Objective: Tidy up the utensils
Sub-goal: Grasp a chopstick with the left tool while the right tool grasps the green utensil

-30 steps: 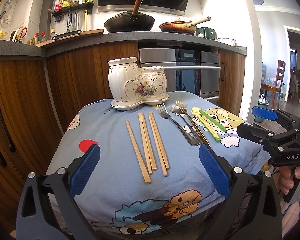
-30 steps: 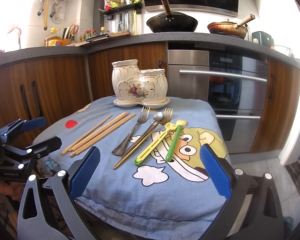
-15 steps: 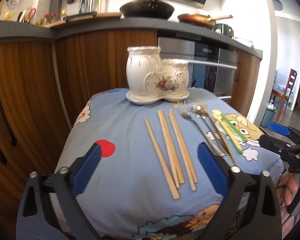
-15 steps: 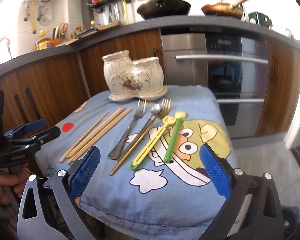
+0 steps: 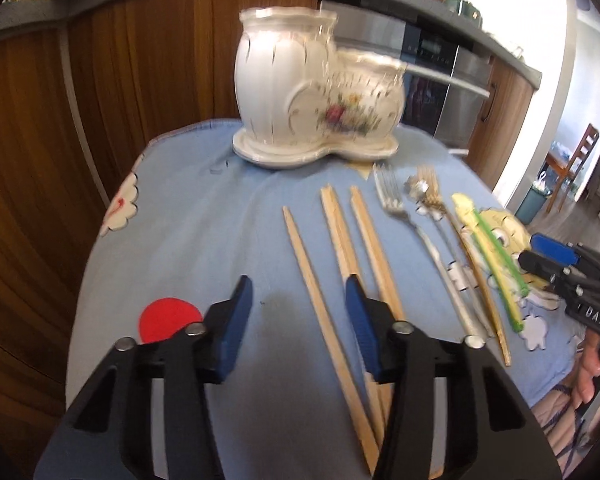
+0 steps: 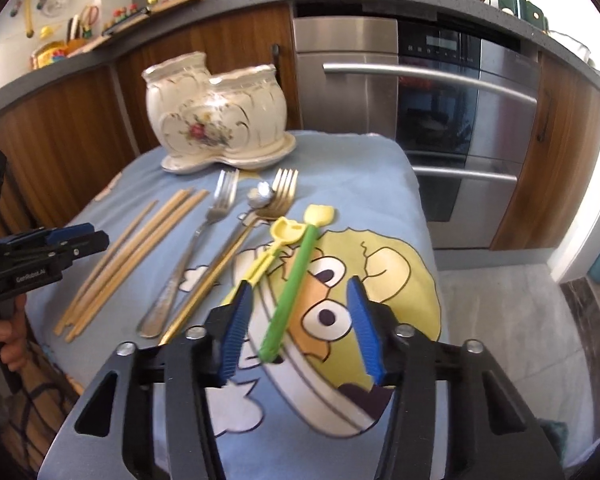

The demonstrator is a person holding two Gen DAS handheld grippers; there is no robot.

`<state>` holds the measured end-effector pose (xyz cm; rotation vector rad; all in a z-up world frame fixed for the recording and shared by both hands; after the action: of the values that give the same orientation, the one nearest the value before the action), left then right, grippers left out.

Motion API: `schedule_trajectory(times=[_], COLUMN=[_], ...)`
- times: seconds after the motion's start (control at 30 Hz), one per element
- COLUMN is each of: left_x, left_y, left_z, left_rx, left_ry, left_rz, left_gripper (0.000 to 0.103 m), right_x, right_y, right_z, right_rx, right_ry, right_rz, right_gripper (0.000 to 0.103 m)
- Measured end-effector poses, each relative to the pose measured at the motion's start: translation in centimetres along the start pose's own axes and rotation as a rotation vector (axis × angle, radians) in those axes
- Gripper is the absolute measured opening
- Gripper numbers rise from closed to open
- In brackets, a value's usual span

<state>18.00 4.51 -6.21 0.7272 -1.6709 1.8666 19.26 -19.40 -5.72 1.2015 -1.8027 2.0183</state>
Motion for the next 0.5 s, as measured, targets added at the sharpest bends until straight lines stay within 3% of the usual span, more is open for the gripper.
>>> schedule_trajectory(times=[0.23, 0.3, 0.4, 0.5], left_x=[-1.1, -1.4, -1.6, -1.8], left_y=[0.4, 0.3, -0.1, -0.4], left_z=[0.1, 0.3, 0.1, -0.5], left_rx=[-0.045, -0.073, -0.099, -0.111], left_ry=[-0.020, -0.033, -0.052, -0.066], left_rz=[-0.035, -0.040, -0.045, -0.057], left_gripper=[0.035, 0.028, 0.013, 0.008], right_x=[-2.1, -2.6, -3.3, -4.0], right_y=[0.0, -0.4, -1.0, -1.7], right_z=[-0.2, -0.2, 0.1, 0.3], right_rx=[0.029, 0.035, 0.052, 0.085], right_ry=[0.005, 0.007, 0.014, 0.010], right_rz=[-0.061, -0.075, -0.091, -0.117], right_gripper=[0.044, 0.043, 0.033, 0.019])
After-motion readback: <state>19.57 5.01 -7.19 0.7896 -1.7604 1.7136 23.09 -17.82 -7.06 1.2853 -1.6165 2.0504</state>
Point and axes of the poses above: each gripper's, at about its wrist camera, not at the fingertips, and x roughly against the way its jaws point, z to its right, y to its underside, the point moved 8 cm from there along -x, roughly the way its jaws point, and after that the axes turned 3 degrees about x, right-handed, at the moved point
